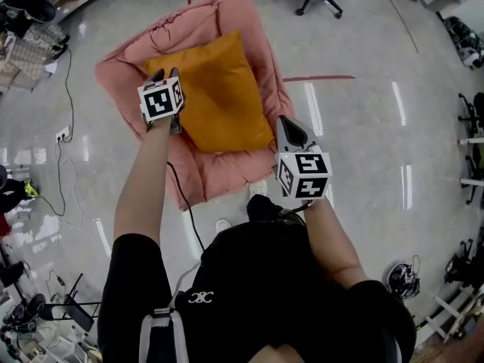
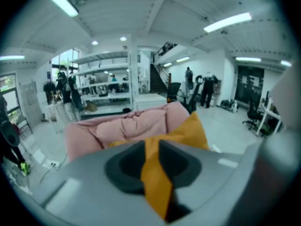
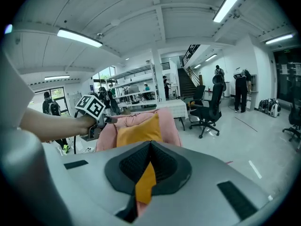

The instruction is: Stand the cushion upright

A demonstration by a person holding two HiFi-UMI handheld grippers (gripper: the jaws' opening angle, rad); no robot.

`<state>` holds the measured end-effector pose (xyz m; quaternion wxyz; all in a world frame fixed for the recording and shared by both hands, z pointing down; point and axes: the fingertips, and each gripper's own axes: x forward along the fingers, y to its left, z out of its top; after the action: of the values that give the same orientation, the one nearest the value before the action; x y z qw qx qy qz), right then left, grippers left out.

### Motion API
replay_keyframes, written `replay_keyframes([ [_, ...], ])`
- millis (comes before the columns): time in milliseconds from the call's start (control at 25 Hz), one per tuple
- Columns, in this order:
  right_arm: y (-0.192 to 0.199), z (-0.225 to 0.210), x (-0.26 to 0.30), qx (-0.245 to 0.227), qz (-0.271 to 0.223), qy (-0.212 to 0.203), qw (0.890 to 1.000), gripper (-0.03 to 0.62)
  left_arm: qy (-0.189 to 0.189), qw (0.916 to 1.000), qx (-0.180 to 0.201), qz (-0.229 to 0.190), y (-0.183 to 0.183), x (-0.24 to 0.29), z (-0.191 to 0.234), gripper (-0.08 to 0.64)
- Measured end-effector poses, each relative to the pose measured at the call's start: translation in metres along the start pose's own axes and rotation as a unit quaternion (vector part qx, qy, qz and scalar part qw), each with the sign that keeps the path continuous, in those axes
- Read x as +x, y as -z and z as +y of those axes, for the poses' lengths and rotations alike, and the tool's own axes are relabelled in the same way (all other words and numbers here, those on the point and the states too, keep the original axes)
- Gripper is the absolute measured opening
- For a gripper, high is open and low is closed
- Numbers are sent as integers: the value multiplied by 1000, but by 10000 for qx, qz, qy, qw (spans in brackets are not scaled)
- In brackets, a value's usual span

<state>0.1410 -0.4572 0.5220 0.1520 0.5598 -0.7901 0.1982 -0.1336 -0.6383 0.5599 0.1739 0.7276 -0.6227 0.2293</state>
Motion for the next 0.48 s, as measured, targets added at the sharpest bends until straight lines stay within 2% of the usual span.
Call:
replay_keyframes([
  [40, -2, 4, 2, -2, -32, -45, 10000, -2, -9, 9999, 3, -106, 0, -9, -2, 17],
  [80, -5, 8, 3, 1, -88, -100, 9999, -2, 42, 9998, -7, -208, -1, -19, -7, -2],
  [280, -27, 27, -1, 156, -501, -340, 9980, -2, 310, 9958, -167, -843, -9, -79, -40, -2],
  [480, -48, 40, -8, -273, -818, -268, 9959, -3, 489, 9880, -491, -1377, -24, -140, -68, -2],
])
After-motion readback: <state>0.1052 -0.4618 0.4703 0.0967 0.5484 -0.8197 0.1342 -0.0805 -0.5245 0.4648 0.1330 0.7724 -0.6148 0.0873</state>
